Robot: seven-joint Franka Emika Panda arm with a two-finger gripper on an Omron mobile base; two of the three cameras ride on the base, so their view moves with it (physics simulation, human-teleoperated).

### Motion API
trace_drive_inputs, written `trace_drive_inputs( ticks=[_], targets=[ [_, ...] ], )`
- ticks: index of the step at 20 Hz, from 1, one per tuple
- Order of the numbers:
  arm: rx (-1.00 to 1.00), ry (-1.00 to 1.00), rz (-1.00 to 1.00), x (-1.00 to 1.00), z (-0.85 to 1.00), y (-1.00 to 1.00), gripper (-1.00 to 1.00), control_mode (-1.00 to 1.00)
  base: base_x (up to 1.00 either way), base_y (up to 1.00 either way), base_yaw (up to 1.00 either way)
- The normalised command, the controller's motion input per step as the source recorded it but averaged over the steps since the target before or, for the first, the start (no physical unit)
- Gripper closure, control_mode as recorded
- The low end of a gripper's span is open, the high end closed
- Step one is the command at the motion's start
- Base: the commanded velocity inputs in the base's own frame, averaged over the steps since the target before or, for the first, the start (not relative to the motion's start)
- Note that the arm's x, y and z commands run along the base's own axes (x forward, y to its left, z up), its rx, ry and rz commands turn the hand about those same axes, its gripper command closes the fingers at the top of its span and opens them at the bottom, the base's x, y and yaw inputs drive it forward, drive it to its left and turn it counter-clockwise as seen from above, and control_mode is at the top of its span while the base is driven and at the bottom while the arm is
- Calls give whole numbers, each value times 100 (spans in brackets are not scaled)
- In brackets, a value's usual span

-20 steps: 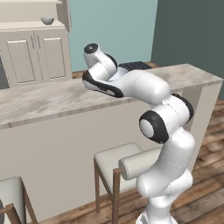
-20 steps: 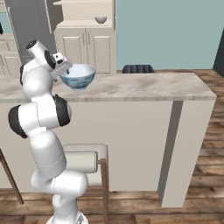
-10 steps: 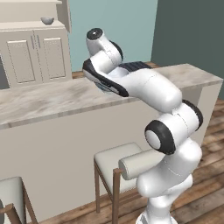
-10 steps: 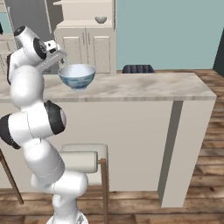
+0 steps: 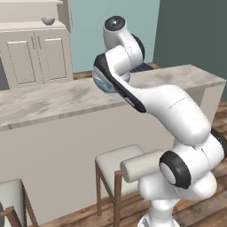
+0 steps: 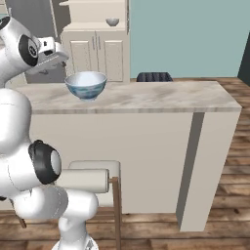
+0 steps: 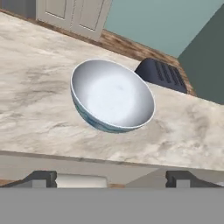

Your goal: Pick up the bowls from the cabinet and place each bowl in front of a stool on the dining counter.

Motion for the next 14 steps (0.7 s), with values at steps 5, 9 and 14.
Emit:
trace_drive_inputs(
  ticks=[5,9,14],
  targets=[
    [29,-9,-14,-100,7,-72,-100,-100,0,0,0],
    [37,-5,-15,-100,4,-71,-100,-100,0,0,0],
    [34,3,-9,-100,0,-31,-100,-100,0,0,0]
  ],
)
